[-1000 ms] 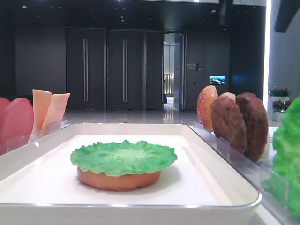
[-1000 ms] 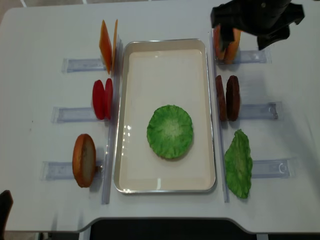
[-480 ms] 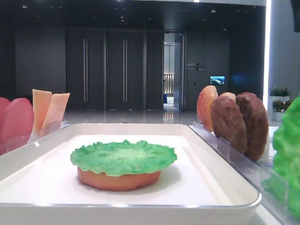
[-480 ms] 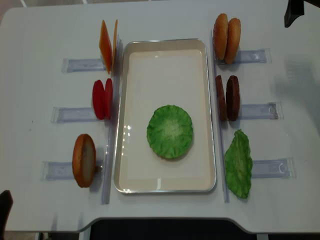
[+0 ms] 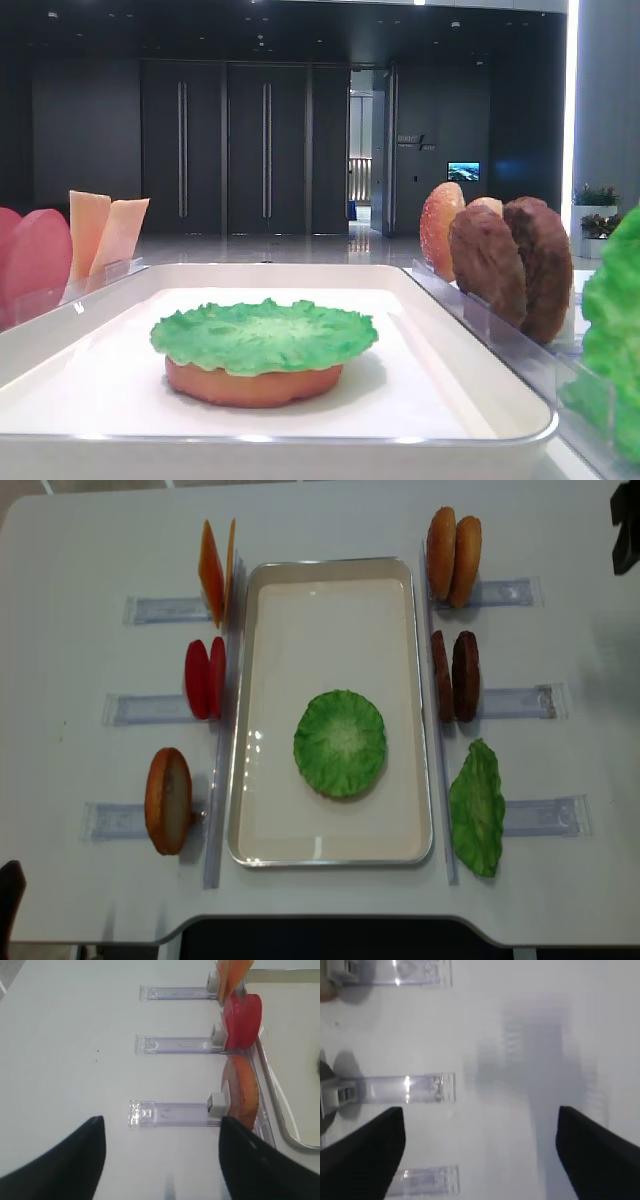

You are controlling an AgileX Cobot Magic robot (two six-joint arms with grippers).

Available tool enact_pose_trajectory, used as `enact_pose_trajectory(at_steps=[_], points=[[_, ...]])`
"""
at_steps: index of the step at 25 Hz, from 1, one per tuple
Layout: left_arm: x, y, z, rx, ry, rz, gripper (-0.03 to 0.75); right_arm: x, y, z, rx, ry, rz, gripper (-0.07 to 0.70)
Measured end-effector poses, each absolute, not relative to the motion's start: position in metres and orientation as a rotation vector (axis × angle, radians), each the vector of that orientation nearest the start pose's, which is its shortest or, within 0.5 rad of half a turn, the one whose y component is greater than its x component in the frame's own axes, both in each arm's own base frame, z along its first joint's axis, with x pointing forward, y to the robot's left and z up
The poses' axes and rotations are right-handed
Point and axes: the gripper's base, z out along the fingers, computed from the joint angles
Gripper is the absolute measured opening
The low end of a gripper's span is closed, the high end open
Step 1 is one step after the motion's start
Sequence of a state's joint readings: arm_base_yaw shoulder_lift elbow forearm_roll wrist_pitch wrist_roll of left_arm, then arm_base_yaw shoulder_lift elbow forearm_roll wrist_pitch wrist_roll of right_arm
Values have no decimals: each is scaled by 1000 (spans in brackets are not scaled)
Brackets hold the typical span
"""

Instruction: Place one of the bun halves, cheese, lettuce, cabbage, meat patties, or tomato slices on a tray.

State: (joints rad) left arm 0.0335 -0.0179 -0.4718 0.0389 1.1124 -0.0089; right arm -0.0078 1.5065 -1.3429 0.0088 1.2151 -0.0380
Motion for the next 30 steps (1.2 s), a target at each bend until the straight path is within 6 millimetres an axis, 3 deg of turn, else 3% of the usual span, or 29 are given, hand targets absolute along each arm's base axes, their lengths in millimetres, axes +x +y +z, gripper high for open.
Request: enact_pose_trajectory(at_steps=[4,10,16,19,23,30], points=[[-7,3,265,-47,2106,62,534,251,0,310,-1,2911,24,580],[-7,3,265,-47,2106,62,534,176,0,311,32,2846,30,580],[-7,3,265,-47,2106,62,534,98,1,329,31,2591,28,580],[-7,3,265,-48,2106,70,534,66,1,329,32,2480,27,580],[-7,4,265,-48,2105,79,534,30,1,323,29,2345,24,580],[-7,4,265,-48,2105,79,534,-13,1,309,7,2153,7,577]])
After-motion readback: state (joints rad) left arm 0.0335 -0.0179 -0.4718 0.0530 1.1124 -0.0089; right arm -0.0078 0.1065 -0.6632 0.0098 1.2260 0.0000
